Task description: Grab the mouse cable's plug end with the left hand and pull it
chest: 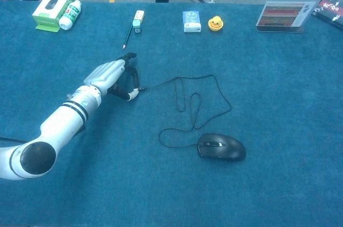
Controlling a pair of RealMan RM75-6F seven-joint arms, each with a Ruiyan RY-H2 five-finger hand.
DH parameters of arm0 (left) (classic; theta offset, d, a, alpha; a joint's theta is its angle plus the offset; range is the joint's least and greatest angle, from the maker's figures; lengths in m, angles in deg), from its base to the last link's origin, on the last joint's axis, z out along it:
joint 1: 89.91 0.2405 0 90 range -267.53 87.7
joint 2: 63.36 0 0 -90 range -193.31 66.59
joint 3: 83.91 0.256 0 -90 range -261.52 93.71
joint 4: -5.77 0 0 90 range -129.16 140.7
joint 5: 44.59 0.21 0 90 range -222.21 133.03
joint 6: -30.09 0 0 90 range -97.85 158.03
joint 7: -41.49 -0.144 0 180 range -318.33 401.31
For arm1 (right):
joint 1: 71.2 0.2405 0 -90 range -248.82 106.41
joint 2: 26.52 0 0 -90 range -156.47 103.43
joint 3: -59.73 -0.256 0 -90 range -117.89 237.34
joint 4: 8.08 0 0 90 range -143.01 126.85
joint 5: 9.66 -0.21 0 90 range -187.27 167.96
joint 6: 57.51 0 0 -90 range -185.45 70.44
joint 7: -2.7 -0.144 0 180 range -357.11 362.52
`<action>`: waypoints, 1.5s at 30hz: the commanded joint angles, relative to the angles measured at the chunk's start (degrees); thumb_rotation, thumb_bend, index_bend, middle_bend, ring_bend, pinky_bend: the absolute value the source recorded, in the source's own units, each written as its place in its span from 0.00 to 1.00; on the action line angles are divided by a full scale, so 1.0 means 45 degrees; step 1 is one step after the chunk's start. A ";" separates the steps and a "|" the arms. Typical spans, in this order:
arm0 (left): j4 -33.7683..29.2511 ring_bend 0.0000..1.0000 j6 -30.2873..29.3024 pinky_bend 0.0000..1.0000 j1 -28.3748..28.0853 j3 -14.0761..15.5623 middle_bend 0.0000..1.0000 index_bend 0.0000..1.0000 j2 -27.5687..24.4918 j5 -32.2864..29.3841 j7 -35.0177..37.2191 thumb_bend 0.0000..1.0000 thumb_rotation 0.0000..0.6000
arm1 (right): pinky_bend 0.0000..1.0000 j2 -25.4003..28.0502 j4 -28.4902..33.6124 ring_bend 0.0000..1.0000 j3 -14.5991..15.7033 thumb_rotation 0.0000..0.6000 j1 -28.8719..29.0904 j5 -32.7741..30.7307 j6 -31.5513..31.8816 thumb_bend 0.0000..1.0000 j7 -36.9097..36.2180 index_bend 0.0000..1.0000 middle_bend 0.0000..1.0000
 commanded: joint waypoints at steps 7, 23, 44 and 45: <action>-0.0109 0.00 -0.0202 0.04 0.0056 0.0078 0.00 0.61 -0.0079 0.0182 0.0057 0.43 1.00 | 0.29 -0.0054 -0.0112 0.07 -0.0032 1.00 -0.0036 -0.0033 0.0052 0.00 -0.0150 0.16 0.08; -0.2080 0.00 -0.1297 0.04 0.0538 0.0229 0.00 0.62 -0.1244 0.0898 0.0044 0.43 1.00 | 0.29 -0.0119 -0.0244 0.07 -0.0092 1.00 -0.0232 0.0078 0.0466 0.00 -0.0488 0.16 0.08; -0.8402 0.00 -0.3743 0.04 0.2109 0.0618 0.00 0.65 -0.5665 0.3373 0.1185 0.43 1.00 | 0.29 -0.0564 -0.0481 0.07 -0.0078 1.00 -0.0016 -0.0004 -0.0022 0.00 -0.0706 0.16 0.08; -0.8629 0.00 -0.3823 0.04 0.2161 0.0643 0.00 0.65 -0.5819 0.3530 0.1262 0.43 1.00 | 0.29 -0.0577 -0.0487 0.07 -0.0074 1.00 -0.0003 -0.0007 -0.0053 0.00 -0.0714 0.16 0.08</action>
